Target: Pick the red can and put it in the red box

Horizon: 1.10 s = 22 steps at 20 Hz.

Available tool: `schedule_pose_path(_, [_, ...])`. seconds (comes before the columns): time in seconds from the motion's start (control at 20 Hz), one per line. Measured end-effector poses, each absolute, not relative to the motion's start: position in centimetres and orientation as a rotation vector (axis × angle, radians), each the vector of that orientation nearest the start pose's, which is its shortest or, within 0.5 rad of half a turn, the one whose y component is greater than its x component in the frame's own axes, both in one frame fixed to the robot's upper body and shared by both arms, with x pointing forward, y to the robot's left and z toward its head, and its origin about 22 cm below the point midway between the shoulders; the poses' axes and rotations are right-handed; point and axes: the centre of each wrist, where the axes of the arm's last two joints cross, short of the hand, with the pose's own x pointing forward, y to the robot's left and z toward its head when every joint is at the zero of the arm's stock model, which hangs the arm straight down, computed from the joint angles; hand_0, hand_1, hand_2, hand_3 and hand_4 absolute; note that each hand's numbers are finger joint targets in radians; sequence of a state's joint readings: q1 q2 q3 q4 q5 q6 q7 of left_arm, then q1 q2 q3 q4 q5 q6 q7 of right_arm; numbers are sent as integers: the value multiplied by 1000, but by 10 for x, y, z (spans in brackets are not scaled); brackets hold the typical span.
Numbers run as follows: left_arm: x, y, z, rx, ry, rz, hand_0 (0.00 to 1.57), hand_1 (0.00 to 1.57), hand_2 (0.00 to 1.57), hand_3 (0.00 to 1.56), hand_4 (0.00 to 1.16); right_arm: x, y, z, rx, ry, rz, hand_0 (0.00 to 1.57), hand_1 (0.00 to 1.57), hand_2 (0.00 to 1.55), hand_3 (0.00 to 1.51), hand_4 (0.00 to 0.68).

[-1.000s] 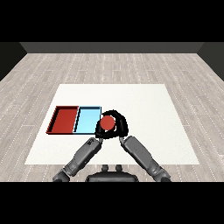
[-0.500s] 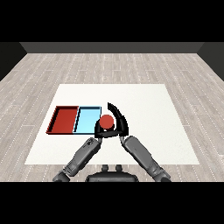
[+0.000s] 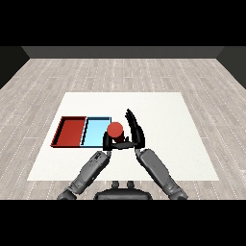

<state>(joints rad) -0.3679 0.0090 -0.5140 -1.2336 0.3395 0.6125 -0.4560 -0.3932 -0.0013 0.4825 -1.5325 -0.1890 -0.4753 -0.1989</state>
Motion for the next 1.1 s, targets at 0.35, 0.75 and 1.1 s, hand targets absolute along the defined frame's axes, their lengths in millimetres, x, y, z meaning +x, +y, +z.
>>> schedule_pose_path(0.35, [292,96,8,-34,-1903,94,1571,1571,1562,1468,1128,260,-110,89,290,-2011,-21,0,0,0,0,0])
schedule_pose_path(0.75, [311,137,19,68,-1927,117,1571,1571,1571,1487,1125,240,-165,90,270,-2036,-94,0,0,0,0,0])
schedule_pose_path(1.1, [324,201,41,266,-1912,105,1571,1571,1571,1486,1109,218,-212,80,179,-2001,-132,0,0,0,0,0])
